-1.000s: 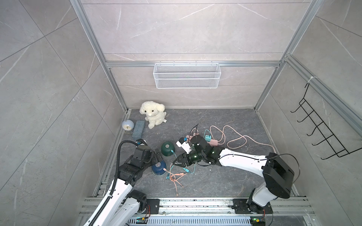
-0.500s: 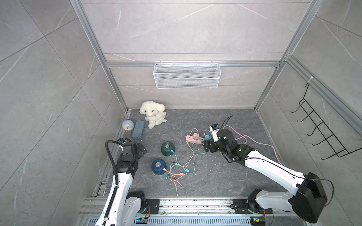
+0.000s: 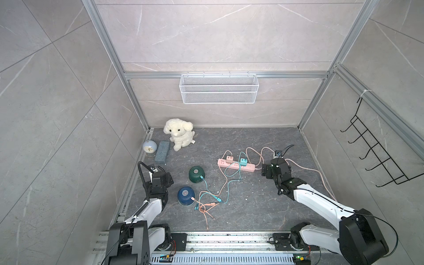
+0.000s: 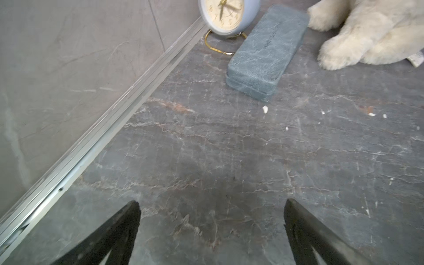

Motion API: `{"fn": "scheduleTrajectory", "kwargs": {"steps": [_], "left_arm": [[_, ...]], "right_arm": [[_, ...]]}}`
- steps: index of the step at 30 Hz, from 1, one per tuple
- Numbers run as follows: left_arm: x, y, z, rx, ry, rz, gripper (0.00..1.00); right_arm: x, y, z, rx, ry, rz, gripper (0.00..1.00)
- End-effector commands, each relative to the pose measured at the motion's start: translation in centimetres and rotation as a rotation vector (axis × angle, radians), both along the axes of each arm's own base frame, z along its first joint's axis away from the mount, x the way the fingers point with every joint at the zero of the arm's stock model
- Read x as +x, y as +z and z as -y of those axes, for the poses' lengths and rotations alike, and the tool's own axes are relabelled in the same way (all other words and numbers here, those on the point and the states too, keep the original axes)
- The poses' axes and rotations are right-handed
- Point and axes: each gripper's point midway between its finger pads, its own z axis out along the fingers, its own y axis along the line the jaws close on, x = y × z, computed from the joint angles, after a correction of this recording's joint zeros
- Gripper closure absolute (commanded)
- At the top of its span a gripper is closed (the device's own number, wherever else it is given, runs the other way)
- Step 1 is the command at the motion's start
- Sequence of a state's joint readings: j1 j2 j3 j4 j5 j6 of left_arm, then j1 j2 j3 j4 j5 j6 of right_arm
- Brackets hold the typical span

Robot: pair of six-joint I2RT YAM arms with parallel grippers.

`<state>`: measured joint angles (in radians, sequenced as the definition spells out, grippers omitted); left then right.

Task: Charge the cordless meat grinders
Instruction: Reset both arms

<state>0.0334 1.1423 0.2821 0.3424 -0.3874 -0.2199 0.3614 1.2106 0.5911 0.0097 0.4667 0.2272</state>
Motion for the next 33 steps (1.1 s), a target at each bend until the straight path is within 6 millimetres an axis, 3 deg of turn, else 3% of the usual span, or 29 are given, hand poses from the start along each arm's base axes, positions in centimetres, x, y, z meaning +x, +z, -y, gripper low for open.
{"fn": "scheduleTrajectory", "kwargs": {"steps": [1,4,8,15,19,21,23,33], "left_arm": [[4.1,4.5,1.2,0.051,-0.124,0.212,0.01],[6.3,4.1,2.4,0.061,-0.207,0.186,0.01],[8.1,2.8,2.2,0.083,-0.204,0.186,0.0],[8.0,2.2,2.9,0.067,-0.241,0.153,0.0],[8.0,2.2,2.8,0.067,-0.24,0.153,0.0],[8.0,2.2,2.8,0.067,-0.241,0.152,0.0],[7.9,2.1,2.8,0.067,-0.241,0.152,0.0],[8.0,2.2,3.0,0.068,-0.25,0.155,0.0]], "right_arm": [[1.0,2.1,1.5,-0.007,-0.054,0.118,0.0],[1.1,2.6,2.5,-0.015,-0.067,0.175,0.0],[1.0,1.9,3.3,-0.078,-0.071,0.241,0.0],[2.3,0.2,2.9,-0.102,0.016,0.442,0.0],[2.2,-1.5,2.9,-0.038,0.073,0.386,0.0],[3.1,-1.0,3.2,-0.052,0.055,0.443,0.0],[3.7,-2.7,3.4,-0.027,0.044,0.291,0.0],[4.2,-2.6,3.9,-0.01,0.041,0.309,0.0]]}}
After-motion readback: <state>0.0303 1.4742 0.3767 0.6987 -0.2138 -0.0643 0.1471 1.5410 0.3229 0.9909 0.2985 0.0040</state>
